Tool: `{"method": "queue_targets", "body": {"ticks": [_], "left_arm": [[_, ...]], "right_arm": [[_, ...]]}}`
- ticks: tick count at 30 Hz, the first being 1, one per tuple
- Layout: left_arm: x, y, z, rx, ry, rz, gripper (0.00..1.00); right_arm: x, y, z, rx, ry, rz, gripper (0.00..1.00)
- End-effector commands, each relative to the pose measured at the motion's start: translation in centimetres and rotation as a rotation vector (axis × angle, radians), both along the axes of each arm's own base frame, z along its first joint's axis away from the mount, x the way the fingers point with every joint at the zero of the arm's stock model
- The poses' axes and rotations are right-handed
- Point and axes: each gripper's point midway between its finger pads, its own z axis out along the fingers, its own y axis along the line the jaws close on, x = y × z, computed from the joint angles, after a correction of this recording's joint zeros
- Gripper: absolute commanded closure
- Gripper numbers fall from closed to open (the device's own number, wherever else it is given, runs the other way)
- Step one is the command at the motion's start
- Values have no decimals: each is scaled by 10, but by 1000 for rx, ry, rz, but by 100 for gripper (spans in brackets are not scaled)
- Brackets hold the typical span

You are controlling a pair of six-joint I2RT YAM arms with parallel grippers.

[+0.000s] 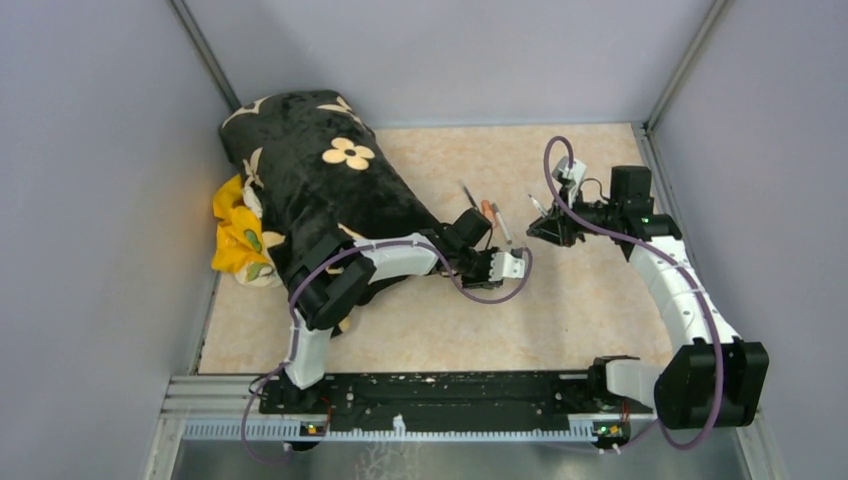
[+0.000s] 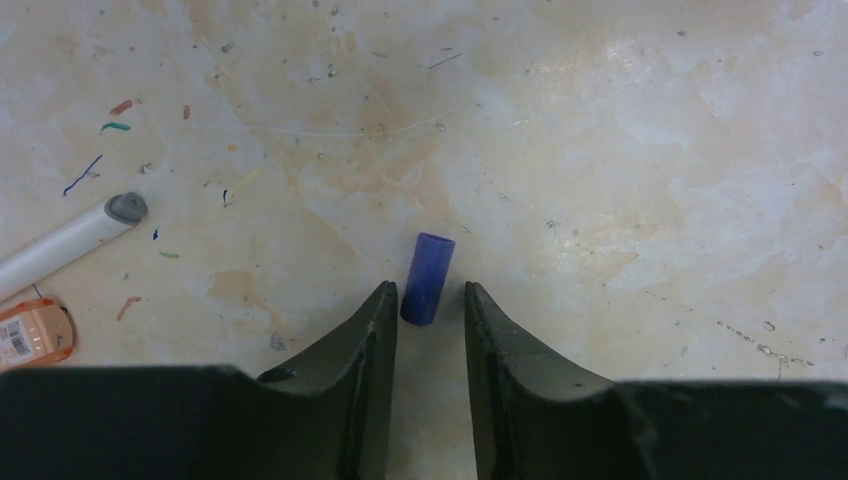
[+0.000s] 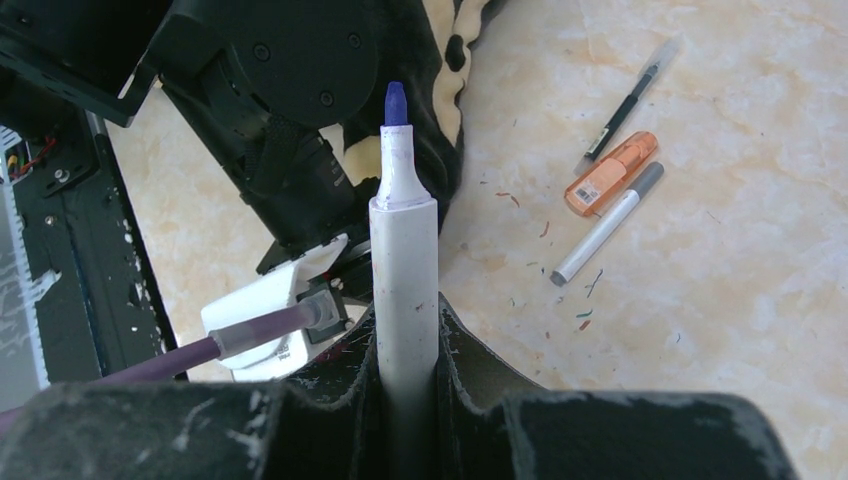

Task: Insert the pens into the pen caps
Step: Move the pen cap to the center of the board.

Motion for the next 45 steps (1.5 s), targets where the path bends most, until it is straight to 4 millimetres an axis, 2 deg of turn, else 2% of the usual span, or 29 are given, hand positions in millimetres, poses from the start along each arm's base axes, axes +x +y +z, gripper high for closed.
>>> {"method": "queue_targets", "body": {"ticks": [1,3,7,11,18,23,29,35,40,45], "left_arm": [[-14,0,-13,36,-6,-70,68],[-17,1,-14,54,-9,-73,77],[-26,12,-10,106,-7,-56,85],[-46,34,-7,153,7,-29,86],[-94,65,-2,175,115,51,86],[-109,81,-9,185,186,124,85],[-106,89,-18,217,188,172,82],[-96,92,-23,260,185,258,67],[-75,92,-8,213,165,436,60],[-64,88,21,114,175,585,57]], "right_arm": [[8,-3,19,20,-61,1,100],[8,-3,20,21,-64,-1,100],[8,-4,22,27,-64,-2,100],[7,-4,23,33,-63,2,100],[5,-3,23,40,-62,11,100],[3,-2,22,44,-58,25,100],[3,-1,22,45,-57,32,100],[2,-1,22,47,-56,36,100],[1,-1,22,48,-56,40,100],[0,0,23,49,-56,45,100]]}}
